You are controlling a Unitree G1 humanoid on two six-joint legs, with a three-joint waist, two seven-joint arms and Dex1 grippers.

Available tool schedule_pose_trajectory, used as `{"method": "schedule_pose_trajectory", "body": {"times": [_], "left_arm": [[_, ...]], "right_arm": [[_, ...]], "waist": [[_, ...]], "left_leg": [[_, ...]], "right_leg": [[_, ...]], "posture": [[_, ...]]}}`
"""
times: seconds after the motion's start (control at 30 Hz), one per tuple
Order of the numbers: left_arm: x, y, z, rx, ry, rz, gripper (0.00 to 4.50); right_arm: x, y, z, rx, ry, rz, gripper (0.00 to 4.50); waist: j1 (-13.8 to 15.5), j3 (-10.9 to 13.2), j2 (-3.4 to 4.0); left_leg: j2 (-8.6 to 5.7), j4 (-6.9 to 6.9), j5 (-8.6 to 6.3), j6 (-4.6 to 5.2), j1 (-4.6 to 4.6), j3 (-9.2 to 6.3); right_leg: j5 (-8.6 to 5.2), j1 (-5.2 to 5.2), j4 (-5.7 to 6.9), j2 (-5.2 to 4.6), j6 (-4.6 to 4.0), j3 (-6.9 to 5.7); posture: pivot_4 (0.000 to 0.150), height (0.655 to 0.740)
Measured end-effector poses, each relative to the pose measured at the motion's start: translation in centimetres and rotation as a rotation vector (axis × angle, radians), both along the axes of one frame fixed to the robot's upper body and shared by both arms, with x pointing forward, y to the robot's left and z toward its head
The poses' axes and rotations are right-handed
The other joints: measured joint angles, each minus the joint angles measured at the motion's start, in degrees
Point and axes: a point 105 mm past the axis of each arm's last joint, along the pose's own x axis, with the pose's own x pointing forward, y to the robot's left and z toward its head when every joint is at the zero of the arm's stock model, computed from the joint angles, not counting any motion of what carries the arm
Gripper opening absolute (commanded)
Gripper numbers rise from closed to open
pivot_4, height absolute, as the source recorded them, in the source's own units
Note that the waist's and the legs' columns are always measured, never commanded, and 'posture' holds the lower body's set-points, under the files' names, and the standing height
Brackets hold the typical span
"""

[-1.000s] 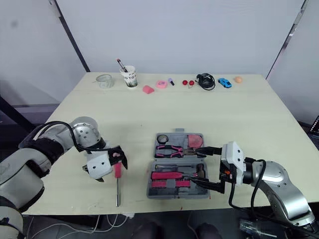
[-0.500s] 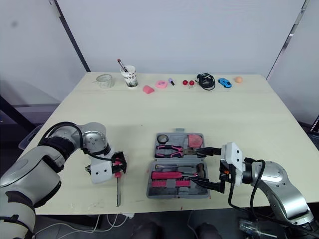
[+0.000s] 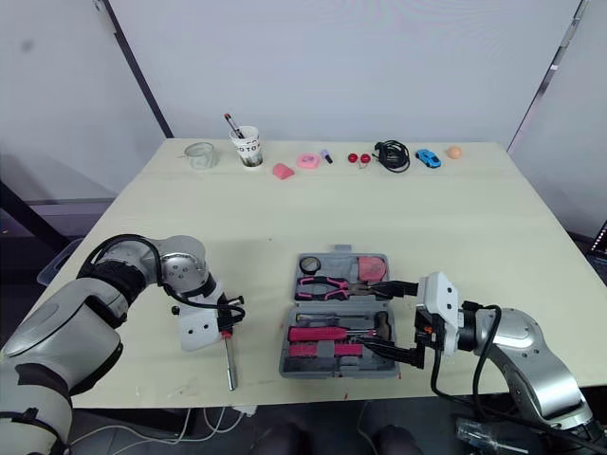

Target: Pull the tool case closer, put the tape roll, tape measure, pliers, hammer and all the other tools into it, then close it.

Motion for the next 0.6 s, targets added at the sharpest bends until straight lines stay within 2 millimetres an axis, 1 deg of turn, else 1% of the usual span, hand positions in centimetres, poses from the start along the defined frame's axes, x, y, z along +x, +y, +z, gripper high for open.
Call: {"method": "schedule_pose_trajectory", "body": {"times": [0.07,0.17,0.2,0.27,0.3,0.37,0.4,0.47,0.5,0.53,0.6], "left_arm": [[-0.1,0.1,0.2,-0.004,0.000,0.007,0.39],[0.3,0.5,1.8,-0.044,-0.050,0.089,0.39],[0.5,0.8,2.9,-0.090,-0.084,0.168,0.39],[0.2,0.9,3.3,-0.126,-0.088,0.228,0.39],[-0.2,1.0,3.4,-0.138,-0.078,0.263,0.39],[-1.6,1.7,3.2,-0.128,-0.036,0.347,0.39],[-1.8,1.7,3.2,-0.127,-0.034,0.356,0.39],[-2.2,2.4,4.0,-0.153,-0.044,0.470,0.39],[-2.2,2.6,4.1,-0.157,-0.050,0.494,0.39],[-2.3,3.0,4.5,-0.188,-0.062,0.587,0.39],[-2.5,3.4,4.9,-0.270,-0.073,0.767,0.39]], "right_arm": [[0.0,0.0,-0.1,0.000,0.000,0.000,4.50],[-0.1,-0.1,-0.2,-0.002,0.002,0.006,4.50],[-0.1,0.0,-0.3,0.000,0.006,0.008,4.50],[-0.1,0.0,-0.5,0.003,0.013,0.007,4.50],[-0.1,0.0,-0.6,0.006,0.019,0.006,4.50],[-0.1,0.1,-0.8,0.006,0.025,0.004,4.50],[-0.1,0.1,-0.8,0.007,0.024,0.004,4.50],[-0.2,0.4,-0.8,0.012,0.020,0.019,4.50],[-0.3,0.4,-0.8,0.012,0.022,0.020,4.50],[-0.3,0.5,-0.9,0.011,0.024,0.025,4.50],[-0.3,0.4,-0.9,0.012,0.026,0.026,4.50]], "waist": [[0.0,0.0,-0.02],[0.0,0.0,-0.06],[-0.1,0.0,-0.05],[-0.3,0.0,-0.04],[-0.3,0.0,-0.04],[-0.2,0.0,-0.04],[-0.2,0.0,-0.04],[0.0,0.0,-0.04],[0.1,0.0,-0.04],[0.0,0.0,-0.04],[-0.1,0.0,-0.02]], "left_leg": [[0.01,0.00,0.00,0.00,-0.02,-0.01],[0.03,0.02,0.00,0.00,-0.03,-0.03],[0.04,0.02,0.00,0.00,-0.02,-0.02],[0.07,0.02,0.00,0.00,0.01,0.00],[0.08,0.02,0.00,0.00,0.02,0.00],[0.09,0.02,0.00,0.00,0.01,0.00],[0.09,0.02,0.00,0.00,0.01,-0.01],[0.09,0.06,0.00,0.00,0.01,-0.02],[0.09,0.06,0.00,-0.01,0.01,-0.02],[0.09,0.06,0.00,-0.01,0.01,0.00],[0.11,0.06,0.00,-0.01,0.02,-0.01]], "right_leg": [[0.00,-0.01,0.00,0.00,0.00,-0.01],[0.00,-0.01,0.01,0.01,0.00,-0.02],[0.00,-0.01,0.03,0.01,0.00,-0.02],[0.00,-0.01,0.04,0.00,0.00,-0.01],[0.00,-0.01,0.06,0.00,0.00,-0.01],[0.00,-0.02,0.08,0.02,-0.01,-0.04],[0.00,-0.01,0.08,0.02,-0.01,-0.04],[-0.01,0.00,0.10,0.02,-0.01,-0.04],[-0.01,0.00,0.10,0.02,0.00,-0.04],[-0.01,-0.01,0.09,0.02,0.00,-0.03],[-0.01,-0.01,0.10,0.01,0.01,-0.03]], "posture": [[0.150,0.7400],[0.150,0.7400],[0.150,0.7400],[0.150,0.7400],[0.150,0.7400],[0.150,0.7400],[0.150,0.7400],[0.150,0.7400],[0.150,0.7400],[0.150,0.7400],[0.150,0.7400]]}}
